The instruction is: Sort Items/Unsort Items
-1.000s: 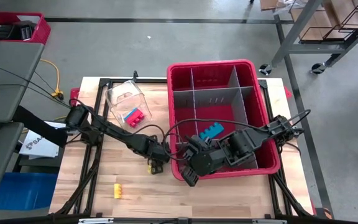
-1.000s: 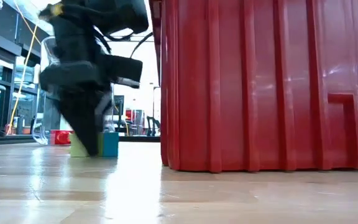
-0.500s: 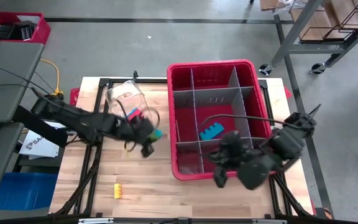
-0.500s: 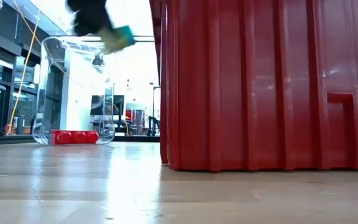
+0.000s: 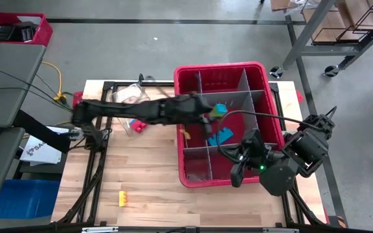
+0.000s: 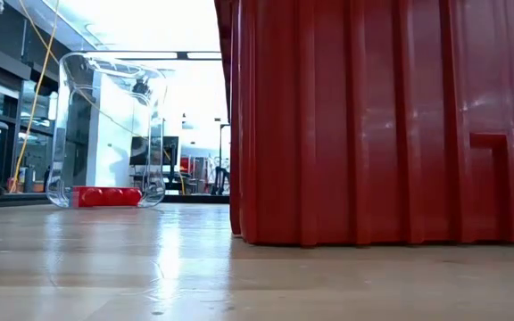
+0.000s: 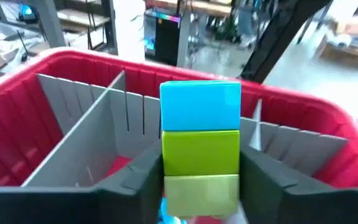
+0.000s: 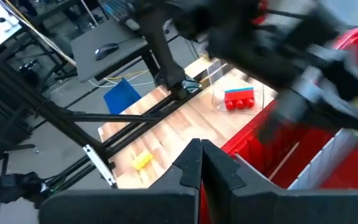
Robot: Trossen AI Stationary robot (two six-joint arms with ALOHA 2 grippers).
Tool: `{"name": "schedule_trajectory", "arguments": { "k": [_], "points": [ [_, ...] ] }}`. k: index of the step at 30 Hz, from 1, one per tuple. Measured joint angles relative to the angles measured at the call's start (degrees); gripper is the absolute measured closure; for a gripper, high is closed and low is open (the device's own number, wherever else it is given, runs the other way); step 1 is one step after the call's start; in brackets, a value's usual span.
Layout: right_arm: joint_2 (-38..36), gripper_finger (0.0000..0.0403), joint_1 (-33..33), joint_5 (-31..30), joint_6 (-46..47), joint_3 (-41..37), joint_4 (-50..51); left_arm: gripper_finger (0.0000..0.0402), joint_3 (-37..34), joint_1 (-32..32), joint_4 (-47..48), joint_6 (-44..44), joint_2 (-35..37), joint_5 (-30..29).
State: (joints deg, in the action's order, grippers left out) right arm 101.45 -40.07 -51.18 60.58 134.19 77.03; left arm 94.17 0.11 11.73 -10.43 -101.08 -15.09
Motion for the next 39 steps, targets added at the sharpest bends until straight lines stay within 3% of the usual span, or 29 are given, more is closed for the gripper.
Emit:
{"name": "schedule_trajectory", "arguments": {
  "k": [5,9,14,19,24,27,29,34,36,39],
  "points": [
    [0.0,0.0403,-0.2,0.7,0.0,0.0,-0.6,0.0115,13.7,-1.6,8.0,-0.9,-11.5,2.1],
    [0.0,0.0403,-0.5,0.8,-0.5,0.0,-0.5,0.0047,21.6,-2.2,20.5,-2.5,-14.9,3.1],
    [0.0,0.0403,-0.5,0.9,-2.4,0.0,-0.5,0.0029,23.3,-1.7,36.6,2.6,-11.5,4.9],
    [0.0,0.0403,-0.5,0.9,-3.0,0.0,0.2,0.003,21.0,1.9,47.3,3.3,-3.7,2.0],
    [0.0,0.0403,-0.4,0.1,-3.0,0.0,0.3,0.003,8.6,9.0,47.9,-5.5,6.4,-10.0],
    [0.0,0.0403,-0.4,-0.2,-3.0,0.0,0.4,0.003,-3.4,15.2,48.0,-17.7,12.7,-22.9],
    [0.0,0.0403,-0.4,-1.1,-3.0,0.0,0.4,0.003,-12.1,18.9,48.4,-25.9,15.7,-27.6],
    [0.0,0.0403,0.3,-1.1,-2.7,0.0,0.4,0.003,-28.4,22.1,54.4,-34.2,18.0,-19.4],
    [0.0,0.0403,0.8,-0.9,-2.6,0.0,0.4,0.003,-32.7,20.2,57.2,-35.8,17.6,-18.0],
    [0.0,0.0403,1.8,-0.8,-2.6,0.0,0.3,0.003,-38.5,14.7,53.6,-31.9,17.5,-14.3]
  ]
}}
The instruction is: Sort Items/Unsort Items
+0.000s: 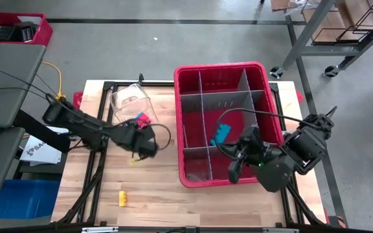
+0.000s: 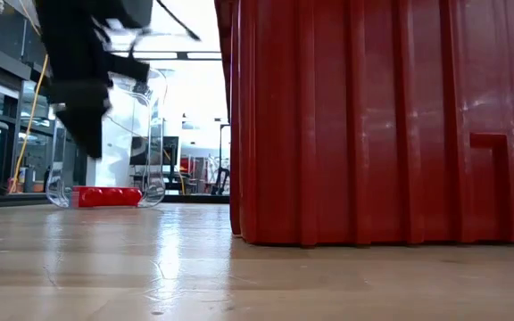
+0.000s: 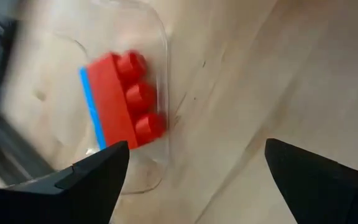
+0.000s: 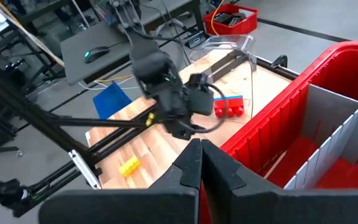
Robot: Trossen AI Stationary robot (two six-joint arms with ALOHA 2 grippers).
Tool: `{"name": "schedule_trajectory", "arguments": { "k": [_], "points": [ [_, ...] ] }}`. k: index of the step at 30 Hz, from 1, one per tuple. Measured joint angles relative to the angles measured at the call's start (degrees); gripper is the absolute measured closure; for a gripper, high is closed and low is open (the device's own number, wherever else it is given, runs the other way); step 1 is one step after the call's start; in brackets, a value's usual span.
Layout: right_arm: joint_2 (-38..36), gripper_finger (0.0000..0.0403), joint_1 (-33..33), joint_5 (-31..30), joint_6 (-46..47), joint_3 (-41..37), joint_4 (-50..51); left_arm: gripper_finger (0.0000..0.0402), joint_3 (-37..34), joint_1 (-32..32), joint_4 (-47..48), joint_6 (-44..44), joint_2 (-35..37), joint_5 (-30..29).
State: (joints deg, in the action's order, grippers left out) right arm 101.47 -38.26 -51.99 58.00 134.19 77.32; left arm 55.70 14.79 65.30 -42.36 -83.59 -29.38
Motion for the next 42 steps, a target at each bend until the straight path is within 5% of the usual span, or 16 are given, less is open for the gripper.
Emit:
{"name": "schedule_trajectory", "arguments": {
  "k": [7,16,24,33,37,42],
  "points": [
    [0.0,0.0403,2.4,0.9,0.0,0.0,-2.3,0.003,-4.3,-15.5,-6.0,8.1,0.0,1.6],
    [0.0,0.0403,4.2,2.6,0.0,0.0,-4.7,0.003,-5.3,-27.8,-9.2,19.0,0.2,5.9],
    [0.1,0.0403,4.1,2.8,0.0,0.0,-5.2,0.003,-11.4,-33.8,-13.0,22.8,-2.2,11.8],
    [0.1,0.0402,4.1,2.9,0.0,0.0,-5.4,0.0032,-13.1,-33.8,-17.6,25.2,-4.9,13.9],
    [0.1,0.0402,4.1,3.0,0.0,0.0,-5.4,0.0074,-13.2,-32.3,-17.1,26.4,-3.8,13.0],
    [0.1,0.0402,4.1,2.9,-0.3,0.0,-5.3,0.0209,-12.6,-30.2,-15.3,25.0,-1.0,12.5]
  ]
}}
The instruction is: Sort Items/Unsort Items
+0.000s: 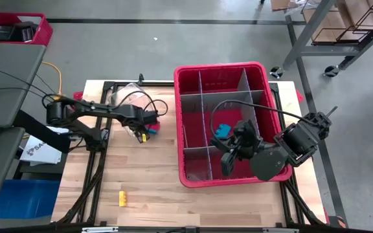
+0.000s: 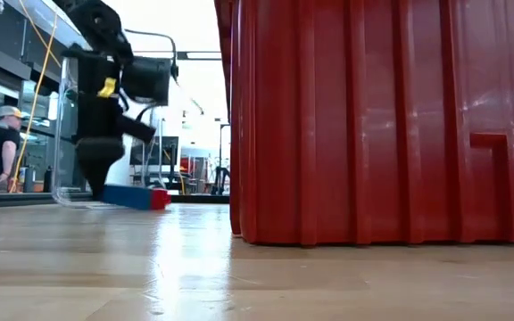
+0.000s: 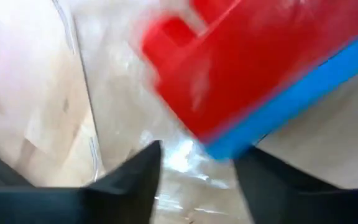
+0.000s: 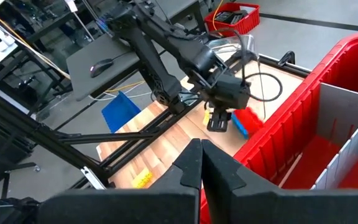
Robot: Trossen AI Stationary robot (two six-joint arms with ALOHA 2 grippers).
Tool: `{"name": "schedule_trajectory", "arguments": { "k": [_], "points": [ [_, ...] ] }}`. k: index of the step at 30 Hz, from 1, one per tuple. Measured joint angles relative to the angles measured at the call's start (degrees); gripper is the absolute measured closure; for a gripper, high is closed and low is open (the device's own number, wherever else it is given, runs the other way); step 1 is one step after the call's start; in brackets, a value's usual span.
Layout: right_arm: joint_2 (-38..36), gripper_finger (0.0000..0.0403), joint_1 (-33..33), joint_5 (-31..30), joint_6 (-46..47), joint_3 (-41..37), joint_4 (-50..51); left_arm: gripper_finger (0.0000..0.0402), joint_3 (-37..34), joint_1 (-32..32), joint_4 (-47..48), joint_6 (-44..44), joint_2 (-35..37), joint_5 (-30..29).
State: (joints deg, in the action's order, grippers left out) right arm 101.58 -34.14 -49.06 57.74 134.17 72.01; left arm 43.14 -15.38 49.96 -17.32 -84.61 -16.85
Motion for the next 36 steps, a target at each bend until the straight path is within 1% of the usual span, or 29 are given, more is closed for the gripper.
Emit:
{"name": "schedule_trajectory", "arguments": {
  "k": [5,6,7,9,12,14,17,19,22,24,27,30,36],
  "points": [
    [0.0,0.0402,0.0,0.0,-0.4,0.0,0.1,0.0368,2.1,2.2,0.1,-0.6,4.1,-0.1],
    [0.0,0.0402,0.0,0.0,-0.5,0.0,0.1,0.0385,2.7,2.5,-0.2,-0.6,5.0,-0.3],
    [0.0,0.0402,0.0,0.0,-0.8,0.0,0.1,0.039,3.1,2.6,-0.5,-0.7,5.9,-0.2],
    [0.0,0.0402,0.0,0.0,-0.8,0.0,0.1,0.0375,4.0,2.9,-0.2,-1.0,7.3,0.4],
    [0.0,0.0402,0.0,0.0,-0.8,0.0,0.1,0.0337,5.9,3.4,-0.4,-1.0,9.4,0.5],
    [0.0,0.0402,0.0,0.0,-0.8,0.0,0.1,0.0309,7.0,3.5,-1.8,0.9,10.0,2.1],
    [0.0,0.0402,0.0,0.0,-0.8,0.0,0.1,0.0259,7.4,3.4,-5.4,7.2,9.6,6.9],
    [0.0,0.0402,0.0,0.0,-0.8,0.0,0.1,0.0222,7.4,3.6,-6.7,11.7,8.3,7.8],
    [0.0,0.0402,0.0,0.3,0.2,0.0,-0.1,0.0167,7.4,4.5,-6.4,22.3,6.1,7.5],
    [0.1,0.0402,0.0,1.0,1.3,0.0,-0.1,0.0134,7.7,5.1,-5.2,29.6,4.8,6.2],
    [0.2,0.0402,0.0,2.1,2.6,0.0,-0.1,0.0094,7.8,5.5,-2.8,36.0,2.7,4.1],
    [0.2,0.0402,0.0,2.2,3.5,0.0,-0.2,0.0072,7.8,5.5,-0.1,40.6,0.5,4.3],
    [0.4,0.0402,0.1,2.0,3.8,0.0,-0.1,0.0066,7.8,5.6,-1.6,50.1,-2.7,2.1]
  ]
}}
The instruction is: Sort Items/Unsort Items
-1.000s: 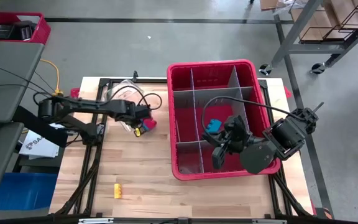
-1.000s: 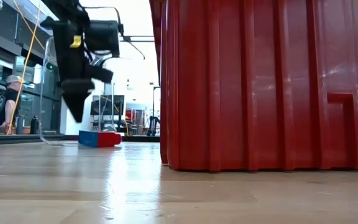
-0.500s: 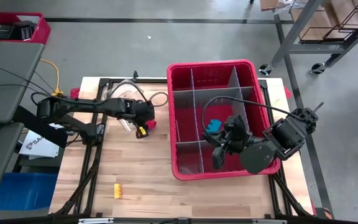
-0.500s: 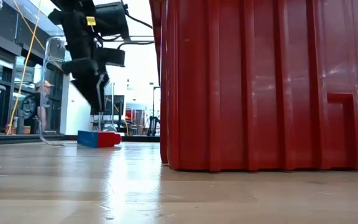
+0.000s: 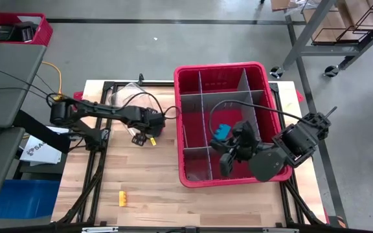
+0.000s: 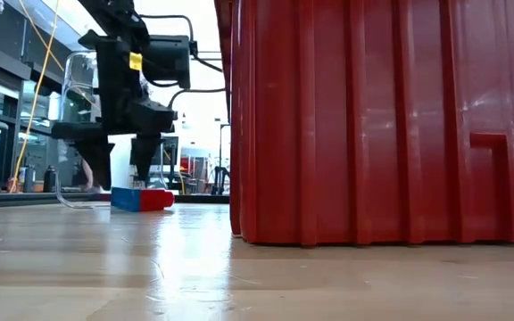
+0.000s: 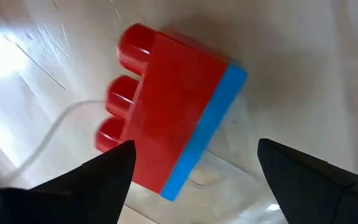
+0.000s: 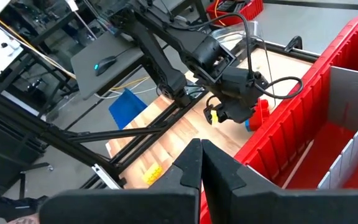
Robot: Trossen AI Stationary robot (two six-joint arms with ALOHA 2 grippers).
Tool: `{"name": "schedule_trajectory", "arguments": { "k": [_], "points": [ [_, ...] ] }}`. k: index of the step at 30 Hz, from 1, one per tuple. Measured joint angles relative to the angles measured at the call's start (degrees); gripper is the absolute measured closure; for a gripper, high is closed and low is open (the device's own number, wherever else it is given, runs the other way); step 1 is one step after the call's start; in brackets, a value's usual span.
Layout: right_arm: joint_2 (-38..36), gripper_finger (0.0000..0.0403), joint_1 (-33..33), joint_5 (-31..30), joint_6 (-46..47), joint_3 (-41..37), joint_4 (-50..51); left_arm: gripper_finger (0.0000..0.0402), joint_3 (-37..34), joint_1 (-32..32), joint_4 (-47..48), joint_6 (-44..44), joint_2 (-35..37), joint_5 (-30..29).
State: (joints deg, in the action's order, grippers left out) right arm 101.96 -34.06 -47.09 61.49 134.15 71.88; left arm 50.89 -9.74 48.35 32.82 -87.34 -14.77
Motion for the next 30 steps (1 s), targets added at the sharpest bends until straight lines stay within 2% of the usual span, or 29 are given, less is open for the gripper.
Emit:
{"name": "schedule_trajectory", "arguments": {
  "k": [7,11,16,21,23,25,30],
  "points": [
    [0.8,0.0402,0.7,0.7,0.0,0.0,0.0,0.0066,0.0,-0.4,-5.0,12.0,-3.0,-3.0],
    [0.8,0.0402,0.8,1.4,0.5,0.0,-0.1,0.0066,0.2,-1.5,-6.1,17.3,-7.2,-4.4],
    [0.9,0.0402,0.8,2.8,1.6,0.0,-0.1,0.0066,0.5,-2.3,-6.1,19.0,-12.1,-5.5],
    [0.9,0.0402,0.8,3.3,1.6,0.0,-0.2,0.0074,0.5,-1.6,-5.4,16.9,-12.6,-4.2],
    [0.9,0.0402,0.8,3.3,1.6,0.0,-0.2,0.0094,0.4,-1.1,-5.4,15.7,-12.4,-4.3],
    [0.9,0.0402,0.8,3.3,1.4,0.0,-0.2,0.0131,0.2,-0.4,-5.1,14.7,-12.4,-5.3],
    [0.9,0.0402,0.8,3.8,-0.2,0.0,-0.1,0.0283,-0.1,1.9,-2.6,8.4,-10.5,-6.6]
  ]
}}
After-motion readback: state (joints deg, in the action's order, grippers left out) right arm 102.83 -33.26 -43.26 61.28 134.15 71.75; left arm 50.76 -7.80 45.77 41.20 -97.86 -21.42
